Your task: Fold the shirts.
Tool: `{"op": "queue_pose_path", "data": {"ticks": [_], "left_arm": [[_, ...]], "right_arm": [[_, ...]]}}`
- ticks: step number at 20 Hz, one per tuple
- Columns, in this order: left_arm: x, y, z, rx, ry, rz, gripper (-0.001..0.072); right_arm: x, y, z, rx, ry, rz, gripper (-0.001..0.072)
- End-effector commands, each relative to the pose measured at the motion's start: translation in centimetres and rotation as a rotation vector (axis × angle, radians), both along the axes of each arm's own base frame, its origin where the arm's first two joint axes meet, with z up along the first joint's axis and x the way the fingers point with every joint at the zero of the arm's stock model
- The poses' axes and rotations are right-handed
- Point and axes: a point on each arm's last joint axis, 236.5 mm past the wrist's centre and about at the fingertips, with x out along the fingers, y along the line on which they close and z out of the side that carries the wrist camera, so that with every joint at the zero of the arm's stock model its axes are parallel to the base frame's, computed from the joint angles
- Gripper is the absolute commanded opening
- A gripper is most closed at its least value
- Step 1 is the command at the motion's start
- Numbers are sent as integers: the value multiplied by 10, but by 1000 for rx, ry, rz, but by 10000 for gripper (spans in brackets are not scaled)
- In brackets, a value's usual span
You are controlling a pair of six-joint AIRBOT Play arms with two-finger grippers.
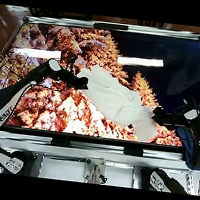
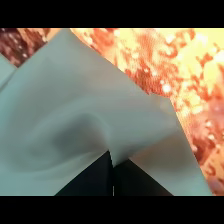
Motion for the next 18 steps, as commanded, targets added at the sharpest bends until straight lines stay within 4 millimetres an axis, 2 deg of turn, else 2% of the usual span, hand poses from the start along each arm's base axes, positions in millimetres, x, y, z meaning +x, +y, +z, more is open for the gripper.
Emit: {"op": "queue_pose_path", "data": {"ticks": [1, 2, 3, 4, 5, 6, 7, 8, 9, 10, 11, 12, 13, 14, 16, 18], "left_arm": [[26, 12, 64, 60, -222, -44, 24], [35, 16, 101, 85, -342, -74, 24], [41, 17, 148, 94, -477, -107, 24], [42, 20, 206, 82, -607, -100, 25], [37, 22, 265, 56, -725, -84, 25], [23, 25, 329, 25, -853, -68, 25], [0, 30, 395, -18, -983, -50, 25], [-32, 32, 457, -80, -1109, -37, 26], [-71, 39, 516, -138, -1244, -16, 26], [-107, 48, 558, -178, -1347, 0, 25], [-143, 57, 588, -212, -1424, 13, 25], [-169, 64, 600, -243, -1442, 22, 25], [-191, 69, 604, -269, -1427, 25, 25], [-204, 70, 598, -269, -1402, 10, 26], [-214, 68, 569, -216, -1320, -50, 26], [-203, 70, 528, -124, -1190, -73, 26]], "right_arm": [[46, -6, 82, -112, -296, 146, 50], [62, -7, 132, -164, -440, 190, 50], [74, -7, 186, -212, -579, 206, 50], [80, -8, 250, -264, -730, 197, 50], [78, -6, 313, -301, -876, 180, 50], [67, -2, 383, -344, -1037, 159, 50], [49, 2, 444, -384, -1181, 139, 50], [21, 10, 505, -411, -1327, 115, 50], [-11, 17, 556, -443, -1457, 94, 50], [-41, 24, 593, -468, -1561, 76, 50], [-69, 30, 621, -484, -1645, 58, 50], [-96, 35, 642, -495, -1715, 40, 50], [-115, 40, 653, -500, -1757, 31, 50], [-126, 42, 657, -498, -1771, 25, 50], [-128, 43, 646, -517, -1720, 39, 50], [-110, 37, 609, -552, -1555, 82, 50]]}}
